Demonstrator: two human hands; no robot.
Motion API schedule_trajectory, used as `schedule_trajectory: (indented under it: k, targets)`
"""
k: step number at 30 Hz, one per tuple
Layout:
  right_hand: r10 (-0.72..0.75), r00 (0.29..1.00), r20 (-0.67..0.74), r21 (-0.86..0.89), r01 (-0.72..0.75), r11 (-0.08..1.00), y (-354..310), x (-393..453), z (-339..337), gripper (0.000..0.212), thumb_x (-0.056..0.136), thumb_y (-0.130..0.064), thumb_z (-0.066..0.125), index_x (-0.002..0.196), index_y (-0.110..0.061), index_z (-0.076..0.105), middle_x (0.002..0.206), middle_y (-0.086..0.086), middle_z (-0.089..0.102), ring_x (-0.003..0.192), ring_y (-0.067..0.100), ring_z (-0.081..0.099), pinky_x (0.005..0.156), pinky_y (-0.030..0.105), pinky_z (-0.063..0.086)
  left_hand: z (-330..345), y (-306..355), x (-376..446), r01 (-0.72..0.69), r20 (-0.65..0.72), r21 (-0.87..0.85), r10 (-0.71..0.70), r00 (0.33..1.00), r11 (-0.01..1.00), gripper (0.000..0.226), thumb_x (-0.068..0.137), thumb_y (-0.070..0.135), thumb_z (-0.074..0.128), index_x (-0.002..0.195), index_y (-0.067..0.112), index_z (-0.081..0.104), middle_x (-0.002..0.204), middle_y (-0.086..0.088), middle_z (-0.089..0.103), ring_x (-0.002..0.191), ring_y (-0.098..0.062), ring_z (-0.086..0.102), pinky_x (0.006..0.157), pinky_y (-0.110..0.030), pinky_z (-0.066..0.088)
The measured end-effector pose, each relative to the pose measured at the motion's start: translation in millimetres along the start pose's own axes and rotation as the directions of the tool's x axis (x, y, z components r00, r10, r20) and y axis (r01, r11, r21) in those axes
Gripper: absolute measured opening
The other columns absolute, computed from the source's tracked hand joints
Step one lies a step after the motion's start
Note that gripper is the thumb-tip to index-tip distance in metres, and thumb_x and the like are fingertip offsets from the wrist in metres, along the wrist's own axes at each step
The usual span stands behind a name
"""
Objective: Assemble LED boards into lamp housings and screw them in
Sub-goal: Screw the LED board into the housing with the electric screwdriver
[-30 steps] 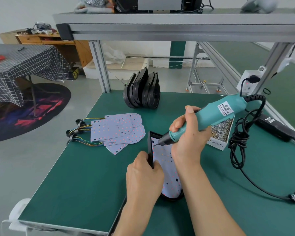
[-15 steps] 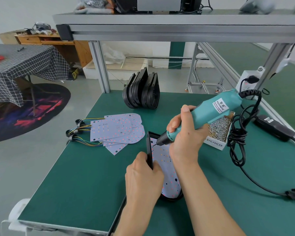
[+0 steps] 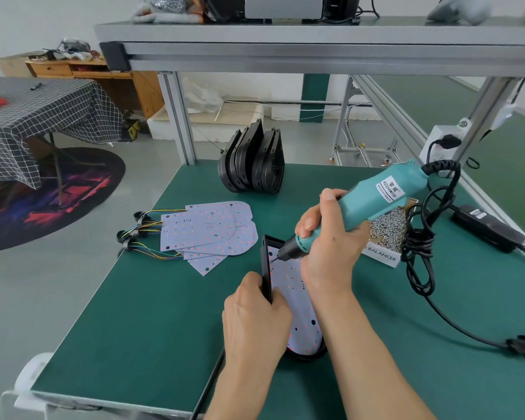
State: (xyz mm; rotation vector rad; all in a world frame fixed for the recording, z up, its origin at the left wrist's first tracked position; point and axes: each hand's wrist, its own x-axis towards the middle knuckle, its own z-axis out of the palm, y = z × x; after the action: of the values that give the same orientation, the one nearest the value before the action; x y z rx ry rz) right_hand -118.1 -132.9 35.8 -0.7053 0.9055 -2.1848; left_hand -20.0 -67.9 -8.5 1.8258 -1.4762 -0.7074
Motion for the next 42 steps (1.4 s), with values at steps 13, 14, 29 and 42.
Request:
schedule_trajectory:
  k: [13,14,29,42]
  targets:
    - [0.0,0.999,0.042,0.004,0.0,1.0,2,0,-1,0.013,0.086,-0.027,0.068,0.075,-0.028,0.062,0.051,0.004,0.046,0.043,0.022,0.04,0.052,0.03,0.038,0,-1,-1,-0.007,-0.018,0.003,0.007,1.0,1.0,0.034,0.091,0.023,0.06,0.069,0.017,0.036,0.055,0.0,0.044,0.054,-0.02,0.039,0.047,-0.027,0.022]
    - [0.002,0.999,0.041,0.003,-0.002,1.0,2,0,-1,0.012,0.086,-0.027,0.068,0.075,-0.027,0.061,0.051,0.004,0.046,0.043,0.022,0.04,0.051,0.03,0.038,0,-1,-1,-0.007,-0.019,0.001,0.007,1.0,1.0,0.034,0.091,0.023,0.061,0.069,0.017,0.036,0.054,0.0,0.043,0.053,-0.02,0.039,0.047,-0.027,0.022]
    - [0.0,0.996,0.086,-0.008,0.001,1.0,4,-1,-4,0.008,0.087,-0.03,0.071,0.085,-0.024,0.067,0.054,0.008,0.051,0.046,0.024,0.044,0.054,0.03,0.039,-3,-3,2,0.02,0.051,-0.014,-0.019,0.999,1.0,0.037,0.093,0.022,0.061,0.067,0.019,0.035,0.055,0.004,0.041,0.056,-0.019,0.039,0.05,-0.029,0.024]
    - [-0.058,0.994,0.091,0.105,0.048,0.993,-27,7,-8,0.009,0.092,-0.022,0.066,0.084,-0.025,0.069,0.052,0.003,0.05,0.045,0.02,0.042,0.053,0.029,0.038,-4,-7,2,0.027,0.094,-0.022,-0.025,0.995,0.999,0.039,0.093,0.022,0.062,0.066,0.016,0.034,0.055,0.004,0.038,0.056,-0.02,0.037,0.051,-0.032,0.025]
